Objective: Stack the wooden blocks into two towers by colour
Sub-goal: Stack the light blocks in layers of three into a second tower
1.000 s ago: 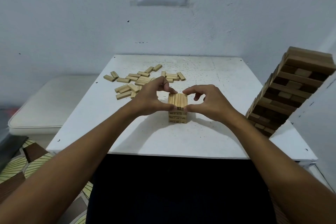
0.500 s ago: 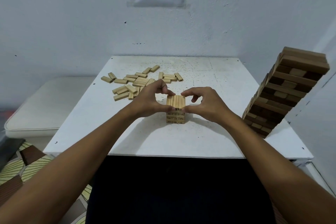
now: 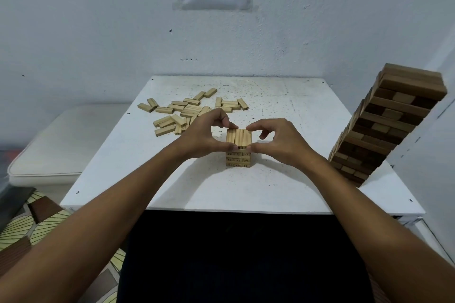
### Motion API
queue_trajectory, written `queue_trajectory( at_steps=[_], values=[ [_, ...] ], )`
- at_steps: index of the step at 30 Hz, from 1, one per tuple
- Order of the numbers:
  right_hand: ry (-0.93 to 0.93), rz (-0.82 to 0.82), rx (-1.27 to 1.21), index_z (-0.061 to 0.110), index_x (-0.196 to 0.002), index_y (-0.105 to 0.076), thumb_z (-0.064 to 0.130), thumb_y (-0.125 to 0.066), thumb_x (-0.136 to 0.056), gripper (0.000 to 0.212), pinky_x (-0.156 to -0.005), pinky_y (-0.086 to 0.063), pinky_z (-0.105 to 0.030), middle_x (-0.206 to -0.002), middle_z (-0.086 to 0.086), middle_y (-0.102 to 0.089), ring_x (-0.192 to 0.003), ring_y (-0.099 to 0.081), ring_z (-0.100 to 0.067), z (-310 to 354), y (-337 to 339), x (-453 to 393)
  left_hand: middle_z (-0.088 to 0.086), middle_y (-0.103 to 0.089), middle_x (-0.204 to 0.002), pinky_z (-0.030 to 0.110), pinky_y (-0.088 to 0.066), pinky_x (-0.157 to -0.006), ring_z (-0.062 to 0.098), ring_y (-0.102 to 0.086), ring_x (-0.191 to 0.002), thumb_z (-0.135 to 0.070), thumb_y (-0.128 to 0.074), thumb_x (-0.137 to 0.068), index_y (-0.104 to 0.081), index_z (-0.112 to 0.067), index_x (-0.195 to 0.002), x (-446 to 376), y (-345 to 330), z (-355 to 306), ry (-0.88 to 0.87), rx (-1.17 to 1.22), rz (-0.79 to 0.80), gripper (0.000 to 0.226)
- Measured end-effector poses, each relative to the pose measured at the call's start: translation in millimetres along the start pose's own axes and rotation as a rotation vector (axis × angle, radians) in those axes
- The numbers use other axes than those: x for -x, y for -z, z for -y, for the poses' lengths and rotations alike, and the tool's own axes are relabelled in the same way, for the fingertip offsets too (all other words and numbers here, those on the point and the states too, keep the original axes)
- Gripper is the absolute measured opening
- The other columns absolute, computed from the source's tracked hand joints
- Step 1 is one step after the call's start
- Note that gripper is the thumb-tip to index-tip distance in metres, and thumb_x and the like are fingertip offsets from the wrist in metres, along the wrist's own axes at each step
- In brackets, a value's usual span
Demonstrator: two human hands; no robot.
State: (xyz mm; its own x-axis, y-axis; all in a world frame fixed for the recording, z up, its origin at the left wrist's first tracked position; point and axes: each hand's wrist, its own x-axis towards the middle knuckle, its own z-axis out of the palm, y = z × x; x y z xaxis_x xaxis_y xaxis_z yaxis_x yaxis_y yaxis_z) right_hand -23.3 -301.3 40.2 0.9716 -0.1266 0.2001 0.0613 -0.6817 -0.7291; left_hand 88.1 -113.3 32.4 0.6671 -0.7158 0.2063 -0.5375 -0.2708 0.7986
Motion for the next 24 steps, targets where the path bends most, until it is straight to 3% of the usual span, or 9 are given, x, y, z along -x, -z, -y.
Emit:
queue_trajectory(
  at_steps=[4,12,16,18,24],
  values=[
    [0.004,-0.002,-0.002,0.022,-0.111,-0.070,0.019,-0.081,-0.073,0.040,-0.079,-0.046,-0.022,-0.104,0.015,-0.066,-0.089,-0.058,-0.008,0,0,0,-0.001,-0.069,-0.111,0.002,-0.039,-0.080,0.010,-0.060,-0.111,-0.013,-0.088,-0.066,-0.051,-0.024,-0.089,-1,0,2,-0.012,-0.016,-0.001,0.045],
    [-0.010,-0.028,-0.013,0.030,-0.114,-0.067,0.027,-0.081,-0.073,0.044,-0.070,-0.039,-0.018,-0.112,0.017,-0.063,-0.097,-0.057,-0.005,-3,-1,2,-0.008,-0.062,-0.117,0.001,-0.034,-0.074,-0.002,-0.051,-0.104,-0.022,-0.090,-0.063,-0.061,-0.019,-0.114,3,2,3,-0.009,-0.074,-0.018,0.059],
    [-0.033,-0.042,-0.063,0.031,-0.126,-0.058,0.025,-0.081,-0.073,0.058,-0.072,-0.041,-0.017,-0.117,0.013,-0.061,-0.098,-0.056,-0.008,-10,-1,6,-0.014,-0.062,-0.121,0.009,-0.037,-0.077,-0.003,-0.051,-0.111,-0.033,-0.091,-0.060,-0.048,-0.031,-0.126,12,5,7,0.039,-0.074,-0.019,0.079],
    [-0.056,-0.037,-0.094,0.029,-0.133,-0.051,0.020,-0.081,-0.073,0.067,-0.076,-0.044,-0.018,-0.119,0.007,-0.060,-0.099,-0.056,-0.012,-15,-4,9,-0.013,-0.061,-0.121,0.012,-0.037,-0.079,-0.002,-0.050,-0.113,-0.028,-0.092,-0.061,-0.041,-0.035,-0.132,19,4,13,0.072,-0.075,-0.022,0.088],
    [-0.128,0.009,-0.128,0.034,-0.147,-0.031,0.021,-0.084,-0.070,0.095,-0.082,-0.042,-0.020,-0.123,0.004,-0.056,-0.104,-0.053,-0.013,-26,-19,19,-0.015,-0.058,-0.115,0.008,-0.034,-0.083,-0.001,-0.049,-0.112,-0.025,-0.093,-0.059,-0.028,-0.032,-0.144,31,-13,29,0.130,-0.053,-0.007,0.108]
  ],
)
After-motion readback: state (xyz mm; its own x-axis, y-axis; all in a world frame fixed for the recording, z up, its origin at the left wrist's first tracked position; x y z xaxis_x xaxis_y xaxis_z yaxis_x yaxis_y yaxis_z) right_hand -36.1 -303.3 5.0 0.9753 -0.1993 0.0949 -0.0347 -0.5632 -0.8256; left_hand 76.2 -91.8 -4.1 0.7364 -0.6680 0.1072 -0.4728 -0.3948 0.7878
